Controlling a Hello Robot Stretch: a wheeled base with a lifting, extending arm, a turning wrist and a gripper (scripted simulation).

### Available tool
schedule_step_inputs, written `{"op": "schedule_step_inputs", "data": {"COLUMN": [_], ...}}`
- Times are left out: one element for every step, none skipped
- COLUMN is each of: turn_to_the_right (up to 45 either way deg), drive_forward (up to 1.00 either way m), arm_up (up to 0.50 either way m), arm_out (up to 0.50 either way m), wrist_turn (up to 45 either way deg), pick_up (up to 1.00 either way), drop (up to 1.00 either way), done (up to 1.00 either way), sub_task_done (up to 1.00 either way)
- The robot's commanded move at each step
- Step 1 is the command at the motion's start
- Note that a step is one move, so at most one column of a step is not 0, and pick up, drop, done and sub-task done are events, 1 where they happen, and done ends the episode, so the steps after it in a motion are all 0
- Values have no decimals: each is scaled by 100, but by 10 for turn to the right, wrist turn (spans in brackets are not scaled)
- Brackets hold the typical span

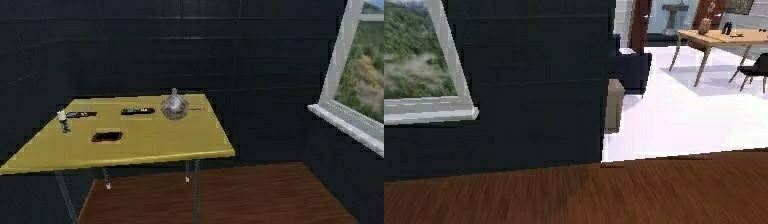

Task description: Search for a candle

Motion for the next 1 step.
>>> {"op": "schedule_step_inputs", "data": {"turn_to_the_right": [270], "drive_forward": [0], "arm_up": [0], "arm_out": [0], "wrist_turn": [0], "pick_up": [0], "drop": [0], "done": [0], "sub_task_done": [0]}}
